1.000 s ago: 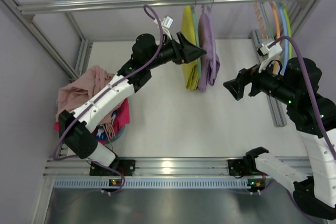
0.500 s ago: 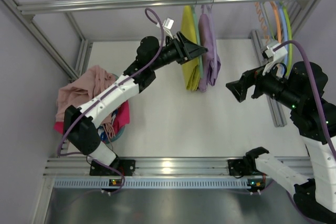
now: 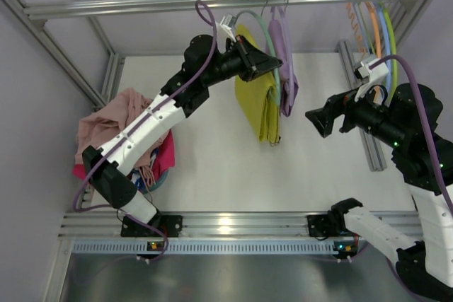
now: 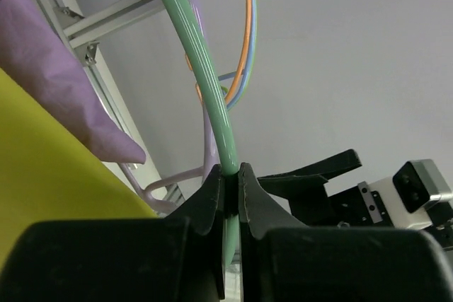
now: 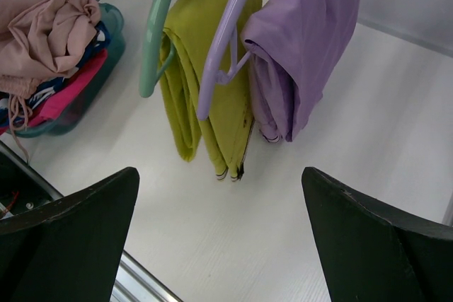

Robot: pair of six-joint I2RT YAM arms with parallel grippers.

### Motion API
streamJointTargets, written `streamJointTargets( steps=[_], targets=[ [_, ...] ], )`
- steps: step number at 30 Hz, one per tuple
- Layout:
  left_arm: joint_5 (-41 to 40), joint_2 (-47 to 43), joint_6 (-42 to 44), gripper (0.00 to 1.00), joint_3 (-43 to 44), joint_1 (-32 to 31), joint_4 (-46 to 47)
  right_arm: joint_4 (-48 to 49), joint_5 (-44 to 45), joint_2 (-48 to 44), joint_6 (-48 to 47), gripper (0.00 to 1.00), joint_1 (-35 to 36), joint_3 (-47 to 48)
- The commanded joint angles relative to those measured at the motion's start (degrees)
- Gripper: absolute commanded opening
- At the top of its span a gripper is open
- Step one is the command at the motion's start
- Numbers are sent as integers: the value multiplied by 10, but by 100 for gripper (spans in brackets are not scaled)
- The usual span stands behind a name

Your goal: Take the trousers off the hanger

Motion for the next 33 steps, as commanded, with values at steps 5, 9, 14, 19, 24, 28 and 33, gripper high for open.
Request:
streamJointTargets(
  steps=[5, 9, 14, 19, 24, 28, 33],
  targets=[
    [-86, -10, -45, 0, 144, 10, 42, 15, 5, 3, 4, 99, -7, 12],
    [-63, -1, -39, 0, 172, 10, 97, 16, 3, 6, 5, 99, -8, 12],
    [-39, 4, -10, 0, 184, 10, 159, 19, 2, 8, 7, 99, -8, 11],
    [1, 4, 17, 0, 184, 8, 188, 20, -5, 5, 6, 99, -8, 15],
    [46, -45, 83, 0, 54, -2, 220, 35, -25, -1, 17, 99, -8, 8],
    [69, -104, 153, 0, -76, -31, 262, 66, -46, -9, 28, 99, -8, -8],
    [76, -162, 211, 0, -152, -36, 261, 87, -74, 9, 46, 99, -8, 3]
  ],
)
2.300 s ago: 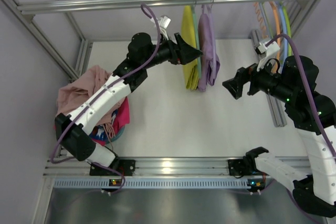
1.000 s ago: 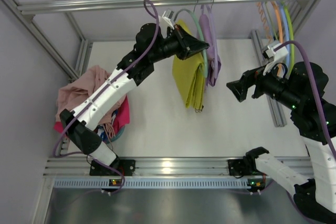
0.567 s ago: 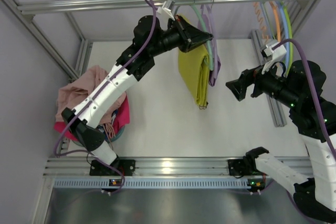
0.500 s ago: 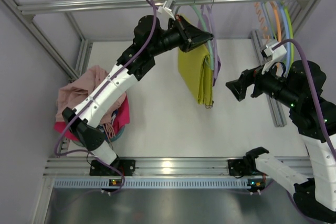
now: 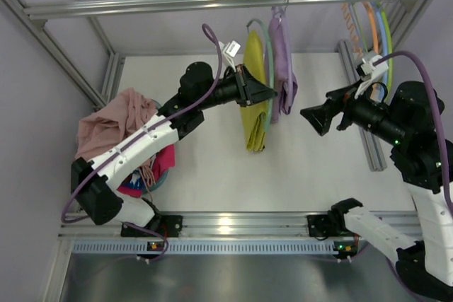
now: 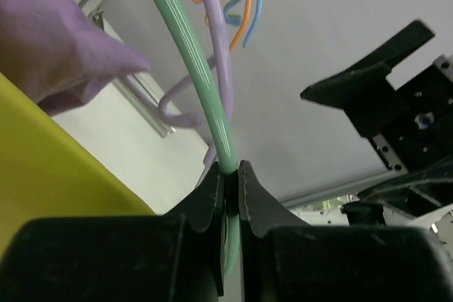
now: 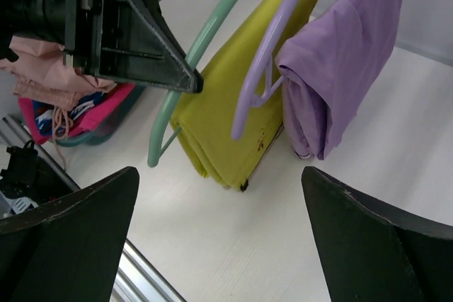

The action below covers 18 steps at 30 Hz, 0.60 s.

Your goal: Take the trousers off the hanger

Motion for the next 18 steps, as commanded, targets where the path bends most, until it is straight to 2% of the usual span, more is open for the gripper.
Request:
streamJointTargets(
  steps=[1, 9, 13, 18],
  targets=[
    [26, -90, 99, 0, -14, -7, 179, 56, -37, 14, 26, 99, -7, 6],
    [34, -165, 178, 0, -76, -7, 182, 200, -121, 49, 127, 100, -6, -30],
    [34, -179, 173, 0, -81, -6, 182, 341, -153, 80, 222, 99, 4, -46],
    [32, -184, 166, 0, -77, -5, 181, 410, -174, 128, 314, 99, 25, -17]
  ],
)
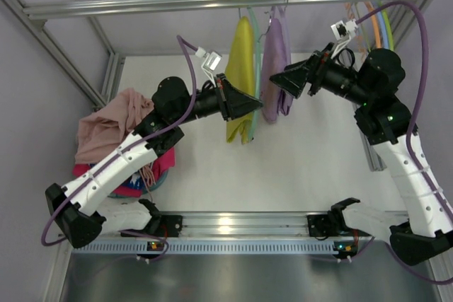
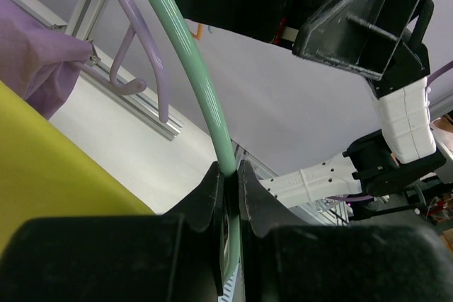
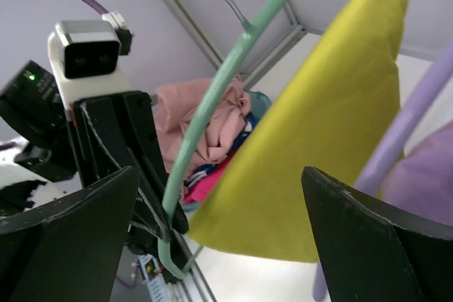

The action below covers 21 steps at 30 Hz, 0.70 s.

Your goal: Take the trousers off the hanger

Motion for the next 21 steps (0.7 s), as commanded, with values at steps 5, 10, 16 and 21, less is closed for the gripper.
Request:
streamJointTargets(
  steps=[5, 10, 16, 21],
  targets=[
    [9, -37, 51, 0, 32, 1, 172, 146, -37, 45, 114, 92, 47, 36],
    [14, -32, 50, 0, 47, 1, 172, 166, -41, 76, 139, 82, 78, 29],
    [17, -32, 63, 0, 39, 1, 172, 182, -50, 97, 165, 60, 106, 42],
    [27, -34, 89, 0, 38, 0, 171, 182, -55, 99, 196, 27, 114, 28]
  ],
)
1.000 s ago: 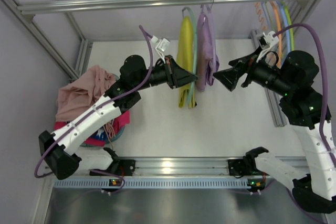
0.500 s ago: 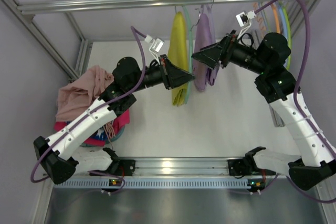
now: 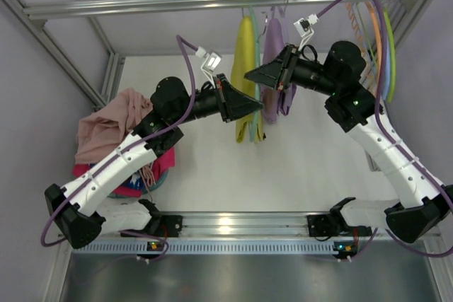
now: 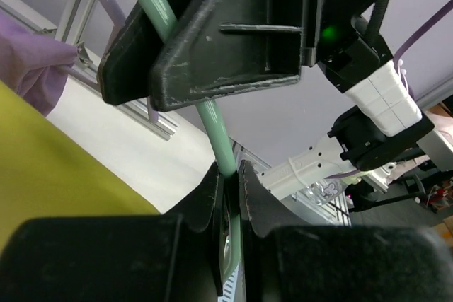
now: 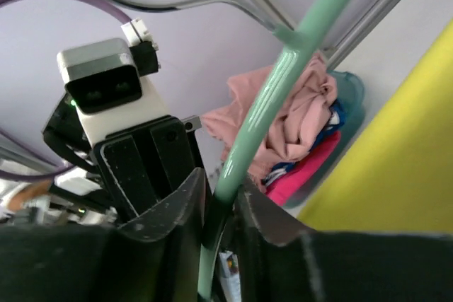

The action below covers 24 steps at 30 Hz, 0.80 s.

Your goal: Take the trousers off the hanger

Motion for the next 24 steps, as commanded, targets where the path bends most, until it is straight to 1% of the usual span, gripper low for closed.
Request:
streamJointTargets(
  steps=[1, 2, 3, 5, 7, 8, 9, 10, 11, 12, 13, 14, 15, 16, 20, 21, 24],
  targets=[
    [11, -36, 91, 0, 40, 0, 163, 49, -22, -8, 37, 19, 14, 15],
    [12, -39, 100, 0, 41, 0, 143, 49, -23, -8, 41, 5, 14, 14],
    [15, -41, 118, 0, 41, 0, 135, 49, -22, -10, 52, 0, 13, 12],
    [18, -48, 138, 7, 42, 0, 113, 46, -23, -12, 65, 0, 13, 12],
    [18, -58, 186, 23, 39, 0, 67, 42, -20, -14, 79, 0, 12, 15],
    [2, -66, 203, 29, 28, 0, 56, 40, -17, -13, 86, 0, 12, 15],
    [-14, -78, 241, 36, 16, -1, 41, 34, -15, -15, 96, 0, 9, 16],
    [-24, -107, 260, 46, -1, -1, 41, 30, -13, -15, 103, 0, 9, 18],
    [-34, -124, 309, 52, -33, 0, 27, 27, -9, -15, 110, 0, 9, 19],
    [-58, -140, 329, 54, -45, -1, 12, 27, -7, -18, 116, 0, 9, 19],
    [-70, -170, 351, 55, -57, -1, -30, 26, -5, -20, 129, 0, 8, 21],
    [-85, -186, 369, 57, -68, -1, -51, 26, -2, -20, 135, 0, 8, 23],
    [-107, -216, 412, 58, -94, -1, -71, 25, 5, -22, 148, 0, 8, 25],
    [-117, -231, 437, 60, -110, -1, -107, 22, 10, -22, 154, 0, 8, 27],
    [-122, -306, 534, 63, -205, -2, -122, 5, 45, -20, 197, 0, 6, 39],
    [-123, -322, 544, 64, -232, -3, -122, 1, 50, -16, 212, 0, 6, 45],
    [-151, -316, 558, 66, -253, -18, -121, -16, 76, -13, 234, 0, 6, 55]
  ],
)
